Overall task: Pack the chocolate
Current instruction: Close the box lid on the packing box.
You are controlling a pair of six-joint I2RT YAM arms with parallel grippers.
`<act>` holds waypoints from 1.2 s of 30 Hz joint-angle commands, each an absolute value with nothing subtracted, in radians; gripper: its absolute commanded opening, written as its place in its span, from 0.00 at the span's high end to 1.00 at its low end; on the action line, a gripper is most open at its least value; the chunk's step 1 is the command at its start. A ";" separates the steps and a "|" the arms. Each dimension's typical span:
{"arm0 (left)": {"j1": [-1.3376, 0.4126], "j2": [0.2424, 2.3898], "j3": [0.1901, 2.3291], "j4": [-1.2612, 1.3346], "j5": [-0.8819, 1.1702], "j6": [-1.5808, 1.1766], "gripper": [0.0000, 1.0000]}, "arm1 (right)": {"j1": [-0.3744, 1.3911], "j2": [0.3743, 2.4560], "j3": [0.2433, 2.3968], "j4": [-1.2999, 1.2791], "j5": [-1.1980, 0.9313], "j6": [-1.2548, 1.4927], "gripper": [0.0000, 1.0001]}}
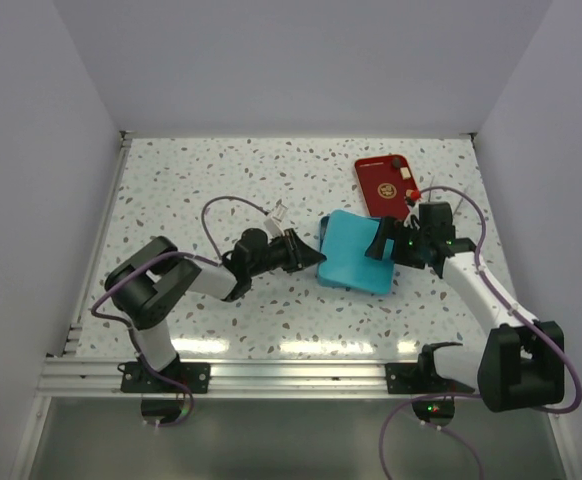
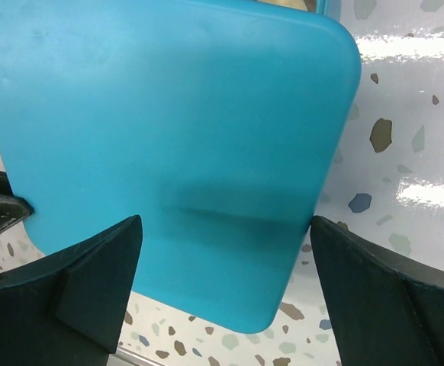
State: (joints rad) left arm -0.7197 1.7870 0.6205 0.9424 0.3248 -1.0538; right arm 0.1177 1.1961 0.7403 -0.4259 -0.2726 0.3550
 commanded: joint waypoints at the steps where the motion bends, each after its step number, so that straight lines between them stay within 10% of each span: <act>1: -0.715 1.740 0.678 0.859 0.241 -0.965 0.84 | 0.124 1.207 0.808 -0.371 -0.319 0.379 0.05; 36: -0.761 1.657 0.695 0.695 0.097 -0.925 0.90 | 0.124 1.221 0.870 -0.399 -0.218 0.359 0.01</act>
State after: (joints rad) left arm -0.7658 1.6863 0.6964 0.6487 0.1318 -0.9226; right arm 0.1196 1.2652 0.8284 -0.3759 -0.2756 0.3775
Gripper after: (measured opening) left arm 0.242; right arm 0.983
